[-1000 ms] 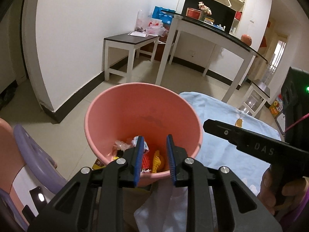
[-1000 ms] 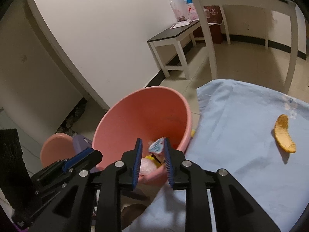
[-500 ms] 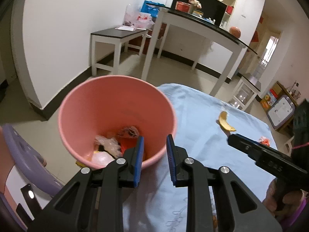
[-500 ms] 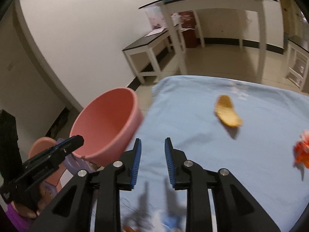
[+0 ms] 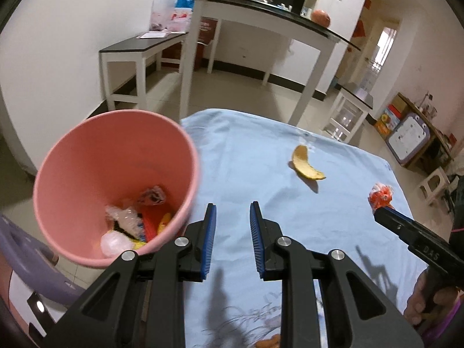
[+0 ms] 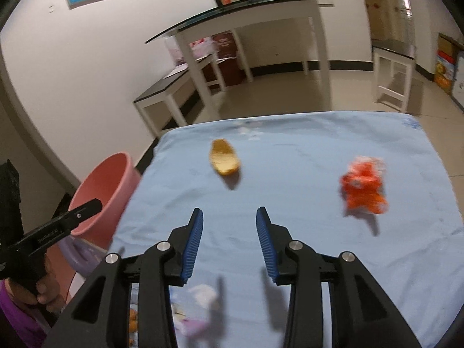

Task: Collect trash
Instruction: 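Move both open grippers back to the last trash on the table, then close the left gripper on the yellow orange peel while the right gripper grasps the orange-white plastic bag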

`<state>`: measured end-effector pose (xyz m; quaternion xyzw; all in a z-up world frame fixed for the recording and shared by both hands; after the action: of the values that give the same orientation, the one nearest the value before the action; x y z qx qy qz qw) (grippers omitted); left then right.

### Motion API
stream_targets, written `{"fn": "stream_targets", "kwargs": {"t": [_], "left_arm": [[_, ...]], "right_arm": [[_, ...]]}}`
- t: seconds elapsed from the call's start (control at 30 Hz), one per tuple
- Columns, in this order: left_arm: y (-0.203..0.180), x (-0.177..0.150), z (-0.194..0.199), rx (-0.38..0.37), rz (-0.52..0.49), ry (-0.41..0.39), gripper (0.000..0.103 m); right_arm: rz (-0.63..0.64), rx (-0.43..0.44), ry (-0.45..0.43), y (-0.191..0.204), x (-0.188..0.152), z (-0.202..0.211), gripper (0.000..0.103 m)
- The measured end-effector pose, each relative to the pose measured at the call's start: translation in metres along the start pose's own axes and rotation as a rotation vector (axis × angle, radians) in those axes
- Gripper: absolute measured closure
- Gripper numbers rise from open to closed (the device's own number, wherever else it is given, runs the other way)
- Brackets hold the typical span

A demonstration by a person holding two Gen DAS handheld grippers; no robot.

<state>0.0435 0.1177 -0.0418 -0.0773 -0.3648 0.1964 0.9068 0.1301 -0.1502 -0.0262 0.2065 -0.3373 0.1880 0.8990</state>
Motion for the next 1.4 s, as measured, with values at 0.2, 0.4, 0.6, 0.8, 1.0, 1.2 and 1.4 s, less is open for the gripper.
{"fn": "stream_targets", "kwargs": {"t": [0.2,0.4,0.6,0.8,1.0,1.2,1.4], "left_arm": [[-0.018,-0.001,-0.015,-0.013,-0.036,0.026,0.079],[-0.035,0.003,-0.033,-0.044,-0.050,0.051,0.066],[-0.056,0.016,-0.055,-0.073,-0.082,0.055,0.066],[-0.066,0.029,-0.080,-0.066,-0.112,0.051,0.066],[-0.075,0.044,-0.111,-0.070,-0.124,0.062,0.066],[-0.083,0.050,-0.144,-0.069,-0.134,0.094,0.066],[-0.088,0.051,-0.160,-0.075,-0.120,0.104,0.066]], "right_arm": [[-0.047,-0.050,-0.006,-0.028,-0.011,0.010,0.062],[-0.086,-0.107,-0.022,-0.056,-0.015,0.019,0.057],[-0.135,-0.158,-0.033,-0.082,-0.014,0.022,0.057],[-0.151,-0.187,-0.034,-0.095,-0.011,0.012,0.053],[-0.143,-0.208,-0.028,-0.099,-0.007,0.000,0.051],[-0.145,-0.211,-0.013,-0.106,-0.005,-0.009,0.049],[-0.139,-0.226,-0.011,-0.109,-0.002,-0.016,0.045]]}}
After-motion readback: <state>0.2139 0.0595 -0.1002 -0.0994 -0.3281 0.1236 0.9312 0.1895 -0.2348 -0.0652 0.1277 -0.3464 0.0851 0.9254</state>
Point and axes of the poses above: each gripper's, at about its wrist camera, not at the fingertips, and z roughly against the way its jaws point, y to its left, x to its top, the point moved 1 cm from there along -z, roughly the way its jaws point, and after that the axes turned 6 degrees about z, right-handed, at the moved point
